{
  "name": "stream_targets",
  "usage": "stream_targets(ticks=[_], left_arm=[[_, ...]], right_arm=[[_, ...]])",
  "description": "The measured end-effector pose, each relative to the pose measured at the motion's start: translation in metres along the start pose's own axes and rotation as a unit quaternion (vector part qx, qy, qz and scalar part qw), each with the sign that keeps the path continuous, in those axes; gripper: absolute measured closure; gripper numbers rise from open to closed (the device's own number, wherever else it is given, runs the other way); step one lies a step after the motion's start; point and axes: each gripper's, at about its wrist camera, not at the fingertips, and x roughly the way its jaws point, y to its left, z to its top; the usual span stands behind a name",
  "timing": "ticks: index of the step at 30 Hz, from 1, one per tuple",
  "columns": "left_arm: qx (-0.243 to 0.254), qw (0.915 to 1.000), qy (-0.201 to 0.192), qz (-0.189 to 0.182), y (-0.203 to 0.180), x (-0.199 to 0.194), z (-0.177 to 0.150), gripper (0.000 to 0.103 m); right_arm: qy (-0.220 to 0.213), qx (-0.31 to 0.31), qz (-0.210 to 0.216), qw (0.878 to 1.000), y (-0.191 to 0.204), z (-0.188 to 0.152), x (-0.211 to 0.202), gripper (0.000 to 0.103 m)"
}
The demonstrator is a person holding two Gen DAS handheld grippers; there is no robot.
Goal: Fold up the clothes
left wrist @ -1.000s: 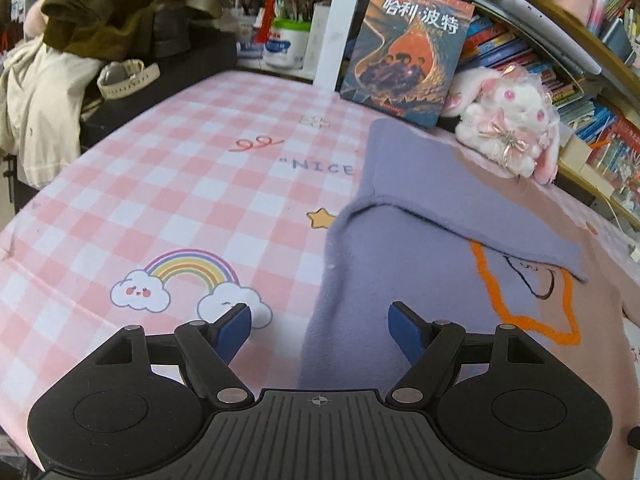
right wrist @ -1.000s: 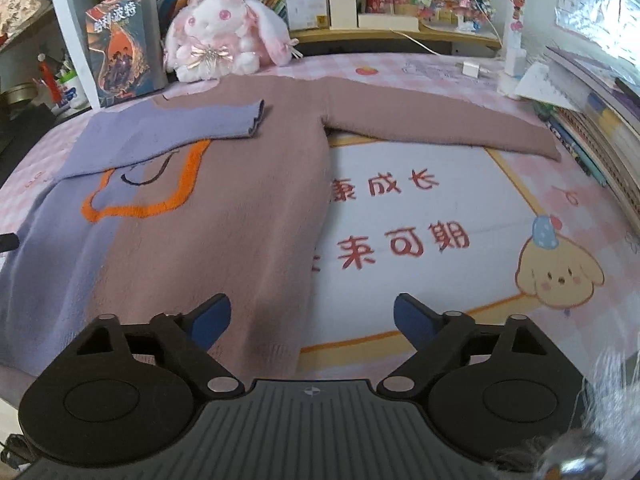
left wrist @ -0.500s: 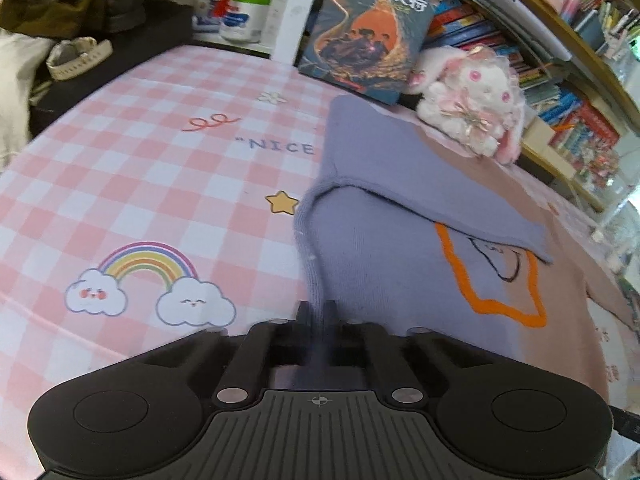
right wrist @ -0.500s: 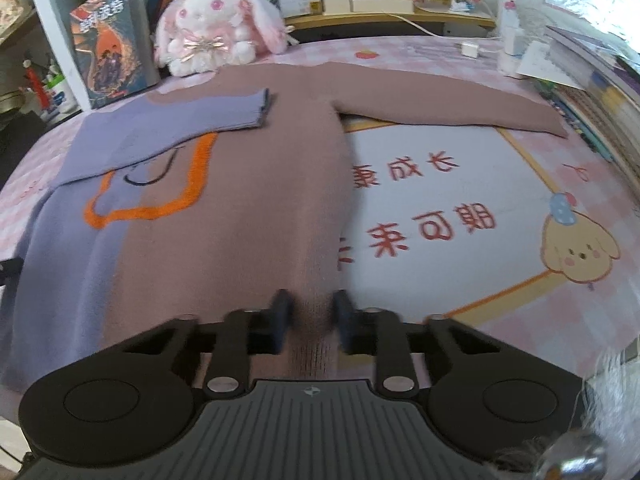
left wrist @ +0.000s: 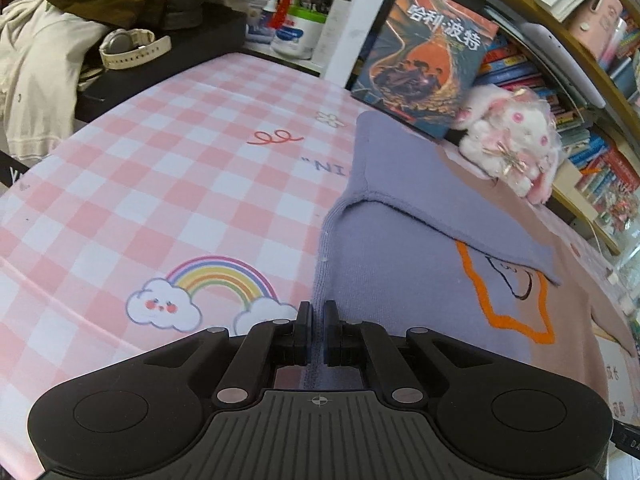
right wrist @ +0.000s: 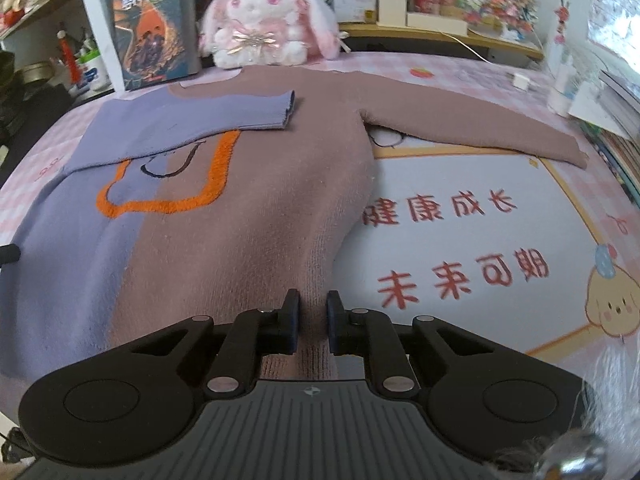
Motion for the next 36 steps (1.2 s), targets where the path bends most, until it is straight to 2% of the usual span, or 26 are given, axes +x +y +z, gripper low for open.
stream_targets(ticks=[10, 13, 15, 16, 17, 19, 20, 23, 24, 26, 31, 36], left_arm=[[0.004, 1.0, -0.003, -0.003, 0.003, 0.001, 0.002, 0.099], [0.009, 0.9999, -0.009, 0.004, 0.002, -0.003, 0.002, 0.095], [0.016, 0.9995, -0.026, 0.011, -0.002, -0.014, 0.004, 0.093], [0.023, 0.9991, -0.034, 0.013, -0.005, -0.019, 0.005, 0.091], [0.03, 0.9986, -0.042, 0.014, -0.008, -0.024, 0.006, 0.083], [0.046, 0.9975, -0.051, 0.016, -0.015, -0.032, 0.007, 0.067], [0.054, 0.9969, -0.054, 0.017, -0.019, -0.036, 0.008, 0.057], [0.082, 0.9947, -0.059, 0.017, -0.031, -0.043, 0.005, 0.03], [0.092, 0.9939, -0.058, 0.016, -0.035, -0.044, 0.002, 0.025], [0.112, 0.9922, -0.052, 0.014, -0.043, -0.044, -0.005, 0.022], [0.157, 0.987, -0.034, 0.001, -0.054, -0.044, -0.021, 0.017], [0.171, 0.9846, -0.03, -0.018, -0.053, -0.048, -0.028, 0.014]], right_arm=[[-0.004, -0.003, 0.0, 1.0, 0.003, 0.002, 0.002, 0.091], [-0.003, 0.003, -0.003, 1.0, 0.003, 0.001, 0.001, 0.09], [-0.006, 0.011, -0.007, 1.0, 0.002, 0.0, -0.003, 0.081], [-0.008, 0.015, -0.008, 1.0, 0.002, -0.001, -0.005, 0.069], [-0.009, 0.019, -0.01, 1.0, 0.002, -0.002, -0.006, 0.057], [-0.019, 0.023, -0.012, 0.999, 0.003, -0.003, -0.013, 0.048], [-0.024, 0.023, -0.015, 0.999, 0.005, -0.003, -0.015, 0.04], [-0.039, 0.018, -0.031, 0.999, 0.012, -0.005, -0.024, 0.026], [-0.043, 0.017, -0.035, 0.998, 0.014, -0.006, -0.027, 0.024], [-0.048, 0.018, -0.045, 0.998, 0.016, -0.008, -0.031, 0.017], [-0.054, 0.026, -0.071, 0.996, 0.021, -0.017, -0.04, 0.012], [-0.058, 0.033, -0.096, 0.993, 0.026, -0.029, -0.05, 0.006]])
